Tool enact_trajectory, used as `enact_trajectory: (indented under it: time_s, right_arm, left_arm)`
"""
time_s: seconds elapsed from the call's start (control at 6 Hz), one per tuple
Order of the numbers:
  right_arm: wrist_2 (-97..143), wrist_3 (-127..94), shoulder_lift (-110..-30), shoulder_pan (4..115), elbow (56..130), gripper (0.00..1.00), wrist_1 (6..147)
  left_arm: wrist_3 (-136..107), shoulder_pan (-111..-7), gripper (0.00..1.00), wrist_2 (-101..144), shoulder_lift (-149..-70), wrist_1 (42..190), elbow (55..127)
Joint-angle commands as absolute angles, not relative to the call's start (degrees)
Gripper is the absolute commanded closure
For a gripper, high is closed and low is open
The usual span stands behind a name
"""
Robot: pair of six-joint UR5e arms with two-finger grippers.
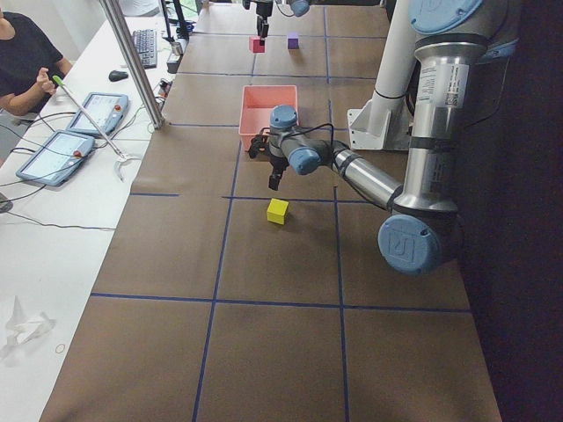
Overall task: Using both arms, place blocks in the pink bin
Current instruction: 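Drop the pink cube into the bin while the left gripper grasps the yellow cube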
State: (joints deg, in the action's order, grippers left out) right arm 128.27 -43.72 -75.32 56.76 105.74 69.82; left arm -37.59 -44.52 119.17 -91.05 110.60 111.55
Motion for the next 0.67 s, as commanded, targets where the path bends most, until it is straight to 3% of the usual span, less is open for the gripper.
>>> enact_trajectory:
  time_s: [0.0, 0.33, 0.5]
  right_arm:
    - [123.0, -61.1, -66.5, 47.3, 107.1, 0.97, 71.7]
    - [110.9, -68.0, -63.5, 35.6, 106.3, 0.94, 71.8]
    - [108.6, -69.4, -62.8, 32.7, 106.0, 0.82, 71.8]
  left_arm:
    - [-24.9, -47.4, 0.00, 119.8, -88.0, 113.1, 109.3]
    - [-25.7, -48.2, 0.00, 119.7, -88.6, 113.0, 109.2]
    - [-30.2, -48.3, 0.00, 119.7, -89.7, 113.0, 108.4]
